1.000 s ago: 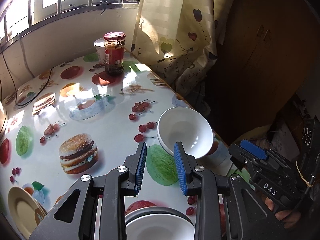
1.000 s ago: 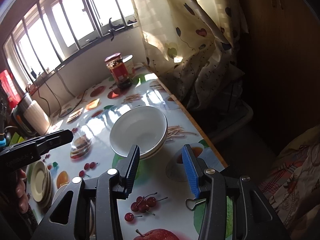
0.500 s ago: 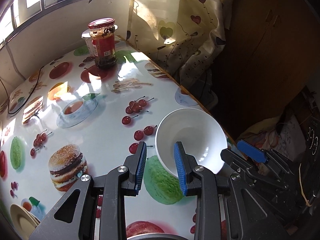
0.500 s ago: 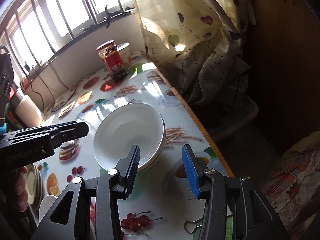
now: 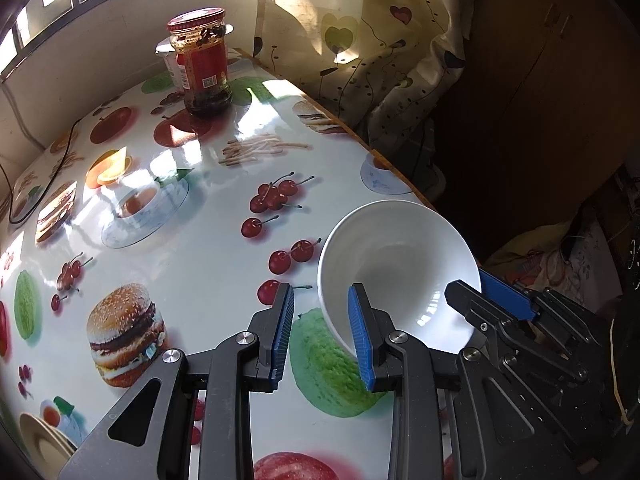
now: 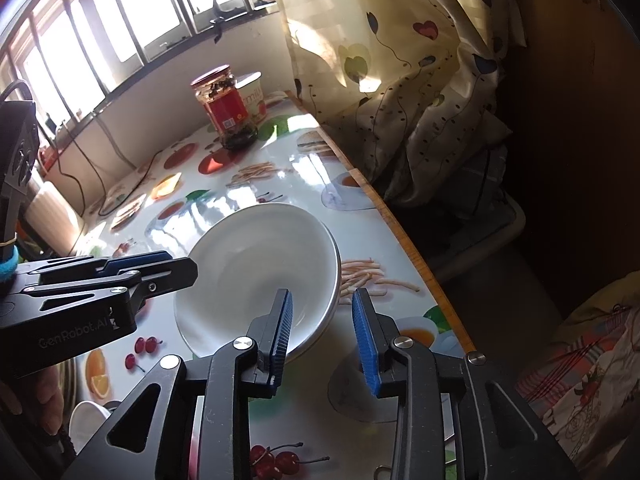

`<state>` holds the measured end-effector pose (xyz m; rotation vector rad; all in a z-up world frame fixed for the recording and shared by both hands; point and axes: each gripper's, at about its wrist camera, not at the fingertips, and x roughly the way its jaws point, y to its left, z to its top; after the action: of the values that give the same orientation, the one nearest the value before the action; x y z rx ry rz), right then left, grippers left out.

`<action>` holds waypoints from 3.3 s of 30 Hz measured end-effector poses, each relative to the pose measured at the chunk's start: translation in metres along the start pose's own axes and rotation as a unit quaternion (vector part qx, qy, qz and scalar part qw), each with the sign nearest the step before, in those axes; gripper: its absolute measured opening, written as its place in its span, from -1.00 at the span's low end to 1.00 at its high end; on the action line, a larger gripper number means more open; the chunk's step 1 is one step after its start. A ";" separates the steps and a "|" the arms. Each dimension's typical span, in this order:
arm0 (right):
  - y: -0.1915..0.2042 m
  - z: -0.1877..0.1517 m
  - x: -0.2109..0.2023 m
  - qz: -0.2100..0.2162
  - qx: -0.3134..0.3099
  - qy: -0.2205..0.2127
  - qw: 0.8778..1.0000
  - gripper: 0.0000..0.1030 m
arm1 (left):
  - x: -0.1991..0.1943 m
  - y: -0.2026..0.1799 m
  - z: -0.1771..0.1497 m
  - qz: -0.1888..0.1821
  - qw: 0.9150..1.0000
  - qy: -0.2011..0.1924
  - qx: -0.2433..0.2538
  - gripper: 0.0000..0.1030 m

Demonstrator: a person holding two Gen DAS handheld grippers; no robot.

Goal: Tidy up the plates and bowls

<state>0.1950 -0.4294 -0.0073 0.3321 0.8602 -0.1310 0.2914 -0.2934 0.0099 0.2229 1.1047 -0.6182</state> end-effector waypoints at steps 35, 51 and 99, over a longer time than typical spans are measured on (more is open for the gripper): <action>0.001 0.002 0.001 -0.004 0.007 -0.013 1.000 -0.73 | -0.003 0.000 -0.003 -0.005 1.000 -0.001 -0.007 -0.81; 0.026 -0.005 -0.056 0.009 -0.005 -0.056 0.998 -0.73 | -0.060 0.005 -0.023 -0.022 0.998 -0.051 -0.018 -0.81; 0.105 -0.098 -0.125 0.046 -0.055 -0.054 0.996 -0.73 | -0.135 0.047 -0.149 -0.031 0.993 -0.087 -0.074 -0.81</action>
<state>0.0692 -0.2997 0.0534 0.2586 0.7402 -0.0150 0.1634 -0.1388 0.0562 0.0071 0.9869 -0.5960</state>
